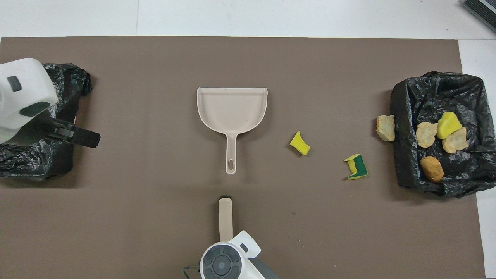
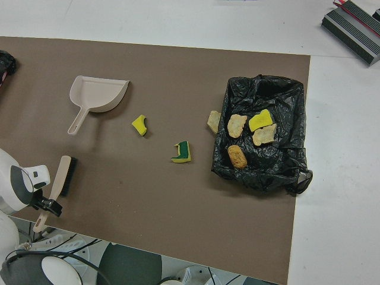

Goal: Sweep and dump trash in bin
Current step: 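Open the right gripper and withdraw it from the dustpan, then grasp the dustpan with the left gripper while the right gripper grasps the brush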

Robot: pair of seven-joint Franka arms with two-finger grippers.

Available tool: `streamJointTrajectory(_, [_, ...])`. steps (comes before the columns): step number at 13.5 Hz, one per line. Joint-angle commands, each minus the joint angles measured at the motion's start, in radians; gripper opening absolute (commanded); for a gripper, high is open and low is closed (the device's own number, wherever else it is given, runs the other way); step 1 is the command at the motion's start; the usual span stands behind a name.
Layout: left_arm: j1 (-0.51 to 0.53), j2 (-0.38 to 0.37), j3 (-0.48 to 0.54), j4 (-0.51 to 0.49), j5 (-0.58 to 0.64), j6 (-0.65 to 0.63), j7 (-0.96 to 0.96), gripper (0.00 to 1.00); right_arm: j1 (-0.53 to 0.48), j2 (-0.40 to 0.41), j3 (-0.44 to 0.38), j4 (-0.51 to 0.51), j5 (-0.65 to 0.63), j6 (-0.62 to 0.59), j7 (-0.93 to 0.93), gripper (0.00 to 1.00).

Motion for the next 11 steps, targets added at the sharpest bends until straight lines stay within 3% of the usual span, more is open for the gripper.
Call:
streamJointTrajectory(1, [-0.098, 0.015, 0.011, -0.086, -0.006, 0.154, -0.112, 1.0, -0.009, -0.024, -0.004, -0.002, 0.021, -0.041, 0.004, 0.81])
streamJointTrajectory(5, [-0.22, 0.1, 0.013, -0.1, -0.006, 0.264, -0.239, 1.0, -0.01, -0.022, -0.004, 0.0, 0.021, -0.031, -0.005, 0.28])
streamJointTrajectory(6, [-0.237, 0.112, 0.011, -0.114, -0.006, 0.299, -0.259, 1.0, -0.012, -0.017, -0.004, 0.012, 0.02, -0.039, -0.005, 0.1])
streamJointTrajectory(7, [-0.264, 0.127, 0.013, -0.129, -0.006, 0.323, -0.279, 1.0, -0.013, -0.016, -0.005, 0.021, 0.02, -0.048, -0.005, 0.0])
streamJointTrajectory(11, [-0.35, 0.244, 0.013, -0.139, 0.004, 0.454, -0.387, 1.0, -0.071, -0.06, -0.01, 0.054, 0.02, -0.152, -0.003, 0.0])
